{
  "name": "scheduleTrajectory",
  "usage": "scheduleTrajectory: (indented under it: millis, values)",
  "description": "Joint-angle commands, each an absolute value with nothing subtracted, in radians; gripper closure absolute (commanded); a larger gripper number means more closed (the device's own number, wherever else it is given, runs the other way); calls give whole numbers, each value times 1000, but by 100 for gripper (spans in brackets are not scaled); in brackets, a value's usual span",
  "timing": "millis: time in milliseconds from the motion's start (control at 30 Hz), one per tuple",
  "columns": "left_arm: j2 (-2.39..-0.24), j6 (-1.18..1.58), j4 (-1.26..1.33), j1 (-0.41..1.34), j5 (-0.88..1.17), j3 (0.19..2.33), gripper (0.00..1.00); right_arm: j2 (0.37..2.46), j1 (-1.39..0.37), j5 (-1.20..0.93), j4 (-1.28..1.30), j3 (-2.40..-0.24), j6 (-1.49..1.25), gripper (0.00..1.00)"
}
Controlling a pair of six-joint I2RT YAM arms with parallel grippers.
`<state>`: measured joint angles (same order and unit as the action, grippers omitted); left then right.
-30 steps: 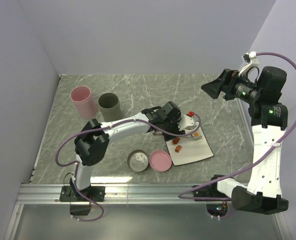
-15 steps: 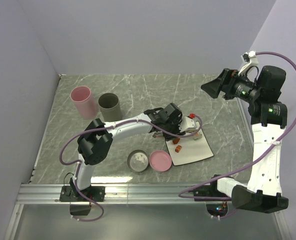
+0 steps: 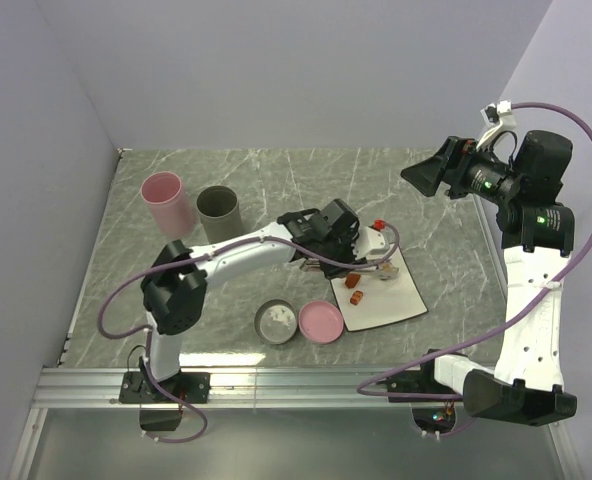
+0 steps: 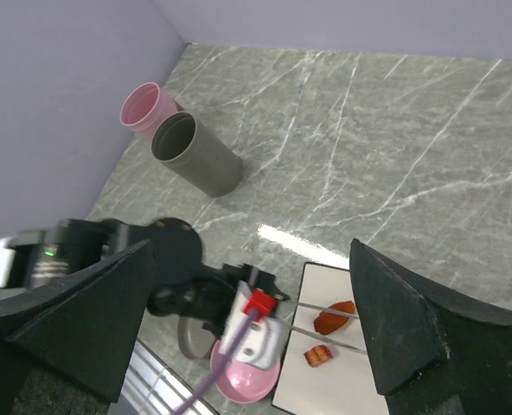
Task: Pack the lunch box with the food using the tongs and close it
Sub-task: Pick up the fake food from the plate, then place the fake food in the packing box.
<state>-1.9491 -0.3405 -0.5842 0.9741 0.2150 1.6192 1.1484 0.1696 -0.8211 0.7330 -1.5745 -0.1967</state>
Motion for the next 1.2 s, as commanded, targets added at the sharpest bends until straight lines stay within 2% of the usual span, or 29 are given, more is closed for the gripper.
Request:
scheduleTrajectory:
  millis: [0, 233, 533, 833, 1167]
  values:
    - [-1809, -301, -609, 948, 270, 1680, 71, 1144, 181, -851, 700, -1585, -187, 0]
    - [-1711, -253, -669, 878, 319, 1703, 77, 1152, 183, -830, 715, -1569, -135, 0]
    - [-1551, -244, -785, 692, 354, 1692, 79, 1175, 184, -830, 770, -1574, -81, 0]
    - [-1428, -253, -899, 376, 452, 1672, 80, 1219, 183, -785, 839, -1516, 69, 0]
    - [-1388, -379, -1057, -70, 584, 1706, 81, 1285, 155, -723, 897, -1447, 199, 0]
